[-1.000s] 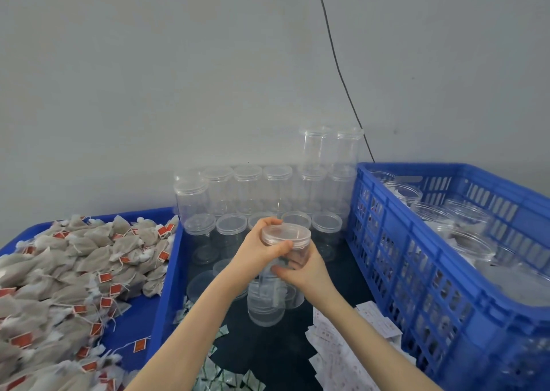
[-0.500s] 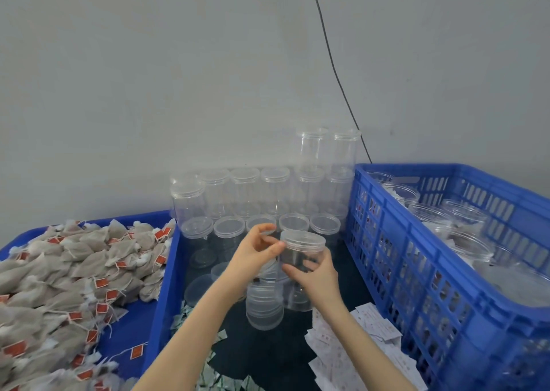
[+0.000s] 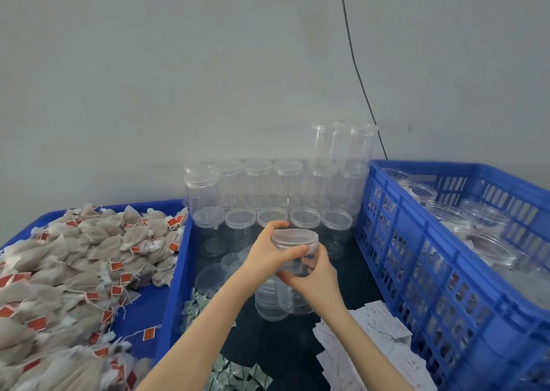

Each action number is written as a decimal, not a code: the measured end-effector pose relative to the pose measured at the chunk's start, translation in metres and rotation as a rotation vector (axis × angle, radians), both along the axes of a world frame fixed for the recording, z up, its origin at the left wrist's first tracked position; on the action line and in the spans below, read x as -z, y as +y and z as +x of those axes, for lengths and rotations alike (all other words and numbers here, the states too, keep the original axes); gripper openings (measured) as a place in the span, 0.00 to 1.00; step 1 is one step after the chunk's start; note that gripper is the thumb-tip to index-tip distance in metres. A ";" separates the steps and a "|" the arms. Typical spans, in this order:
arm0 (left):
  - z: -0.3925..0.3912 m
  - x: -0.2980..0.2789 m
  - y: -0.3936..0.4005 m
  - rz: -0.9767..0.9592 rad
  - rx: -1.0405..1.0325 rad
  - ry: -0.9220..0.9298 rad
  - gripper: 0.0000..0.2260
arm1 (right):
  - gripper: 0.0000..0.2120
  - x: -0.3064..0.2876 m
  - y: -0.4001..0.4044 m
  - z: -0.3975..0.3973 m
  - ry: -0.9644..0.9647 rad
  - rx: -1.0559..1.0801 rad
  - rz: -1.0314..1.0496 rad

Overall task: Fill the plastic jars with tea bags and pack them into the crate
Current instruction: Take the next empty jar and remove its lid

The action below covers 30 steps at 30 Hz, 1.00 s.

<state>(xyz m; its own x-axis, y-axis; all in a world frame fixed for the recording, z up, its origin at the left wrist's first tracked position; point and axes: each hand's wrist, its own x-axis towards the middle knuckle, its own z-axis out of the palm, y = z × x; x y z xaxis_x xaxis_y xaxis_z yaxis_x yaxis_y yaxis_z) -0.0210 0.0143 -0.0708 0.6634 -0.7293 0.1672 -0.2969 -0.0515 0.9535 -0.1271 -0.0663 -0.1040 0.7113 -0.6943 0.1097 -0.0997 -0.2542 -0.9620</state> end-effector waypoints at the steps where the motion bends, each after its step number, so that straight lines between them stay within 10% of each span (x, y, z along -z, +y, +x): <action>1: -0.002 0.000 -0.001 0.014 -0.040 -0.024 0.34 | 0.41 -0.001 0.001 0.000 0.006 0.016 -0.015; 16: -0.025 -0.004 -0.005 0.308 -0.364 -0.250 0.40 | 0.51 0.006 0.013 -0.006 0.101 0.183 -0.518; 24: 0.007 -0.012 0.017 0.119 0.341 0.104 0.40 | 0.52 0.014 0.006 -0.011 0.090 0.093 -0.384; 30: 0.011 -0.010 0.017 0.242 0.175 -0.074 0.39 | 0.54 0.020 0.010 -0.010 0.098 0.056 -0.360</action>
<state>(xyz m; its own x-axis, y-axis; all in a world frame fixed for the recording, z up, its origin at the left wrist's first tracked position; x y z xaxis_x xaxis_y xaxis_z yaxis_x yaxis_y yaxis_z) -0.0096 0.0310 -0.0612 0.5165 -0.8561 0.0179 -0.3897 -0.2164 0.8951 -0.1373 -0.0560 -0.1239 0.6928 -0.6615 0.2870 -0.2099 -0.5657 -0.7974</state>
